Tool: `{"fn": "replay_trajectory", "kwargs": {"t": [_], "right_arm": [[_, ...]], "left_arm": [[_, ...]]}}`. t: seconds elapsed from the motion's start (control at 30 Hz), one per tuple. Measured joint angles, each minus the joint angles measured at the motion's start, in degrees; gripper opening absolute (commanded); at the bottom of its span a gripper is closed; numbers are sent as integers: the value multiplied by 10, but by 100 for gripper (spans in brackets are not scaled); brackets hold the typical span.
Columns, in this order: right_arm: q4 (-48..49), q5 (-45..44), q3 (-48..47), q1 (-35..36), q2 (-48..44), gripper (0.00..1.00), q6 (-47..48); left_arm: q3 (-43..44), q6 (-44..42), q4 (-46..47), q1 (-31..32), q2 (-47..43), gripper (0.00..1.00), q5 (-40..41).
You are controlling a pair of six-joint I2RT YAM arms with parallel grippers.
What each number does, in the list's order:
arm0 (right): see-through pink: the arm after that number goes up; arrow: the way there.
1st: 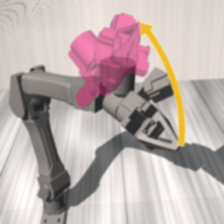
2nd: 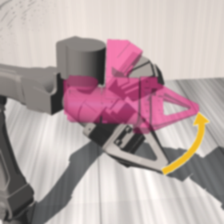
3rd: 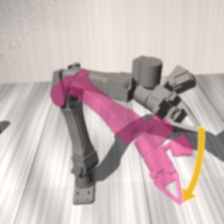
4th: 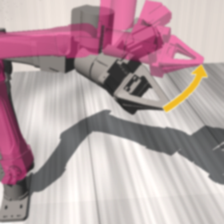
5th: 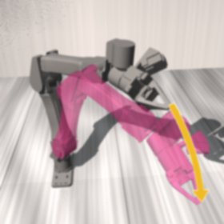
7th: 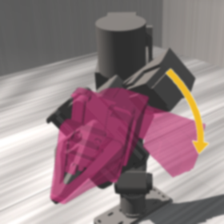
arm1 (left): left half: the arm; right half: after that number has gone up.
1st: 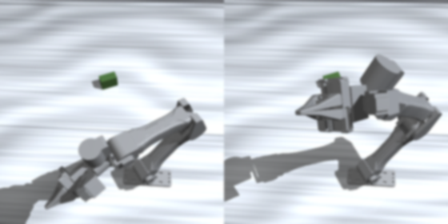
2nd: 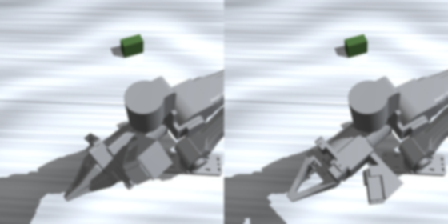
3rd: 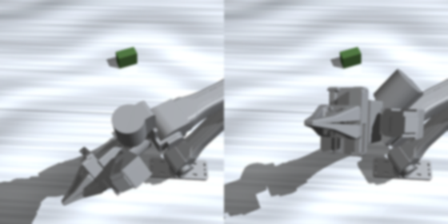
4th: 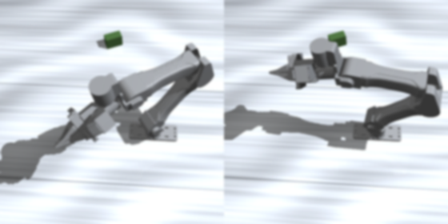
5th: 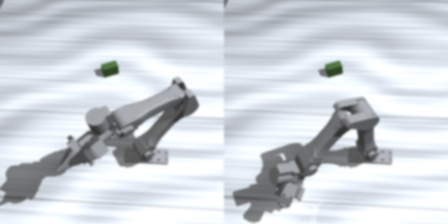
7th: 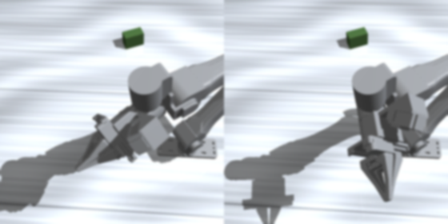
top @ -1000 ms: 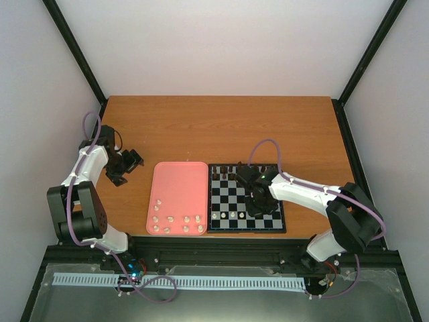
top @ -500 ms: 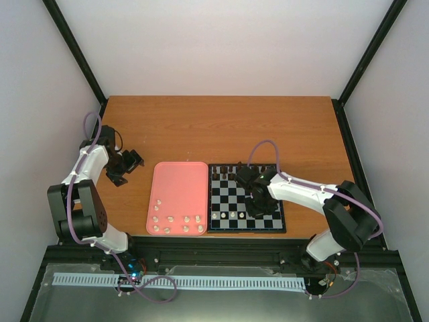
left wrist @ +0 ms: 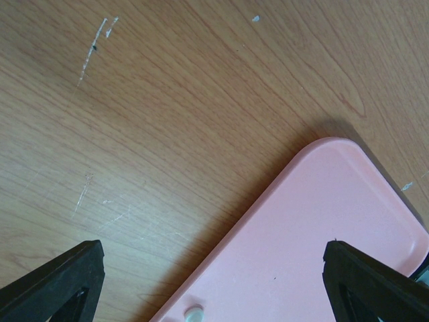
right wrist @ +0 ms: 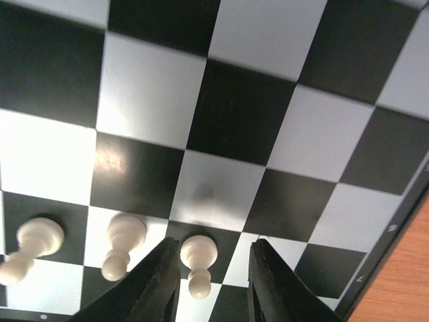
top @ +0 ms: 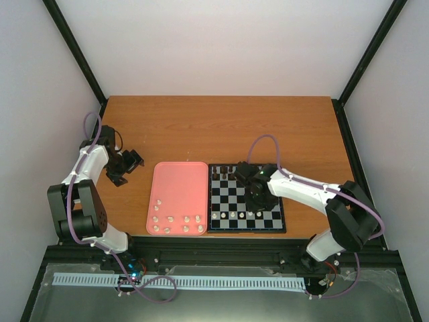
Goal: Set up the chess pieces on the board
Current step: Place the chess piece on the chessboard, then pick up the chess piece from the storage box.
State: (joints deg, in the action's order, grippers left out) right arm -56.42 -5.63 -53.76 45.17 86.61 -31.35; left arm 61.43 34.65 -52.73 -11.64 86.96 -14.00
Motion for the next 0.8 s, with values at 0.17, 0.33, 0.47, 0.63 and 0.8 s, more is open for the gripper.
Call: {"fn": "replay_trajectory", "kwargs": {"t": [0.17,0.33,0.47,0.63,0.8], "right_arm": [[-14,-23,-67,-7,2,30,4],[-6,-21,-176,-4,53,34,24],[5,-8,-293,24,143,43,48],[36,43,-451,85,272,46,76],[45,106,-595,139,388,47,110]], "left_arm": [[0,0,0,0,0,100,0],[0,0,0,0,0,100,0],[0,0,0,0,0,100,0],[0,0,-6,0,-1,100,10],[2,1,-13,0,-7,100,24]]}}
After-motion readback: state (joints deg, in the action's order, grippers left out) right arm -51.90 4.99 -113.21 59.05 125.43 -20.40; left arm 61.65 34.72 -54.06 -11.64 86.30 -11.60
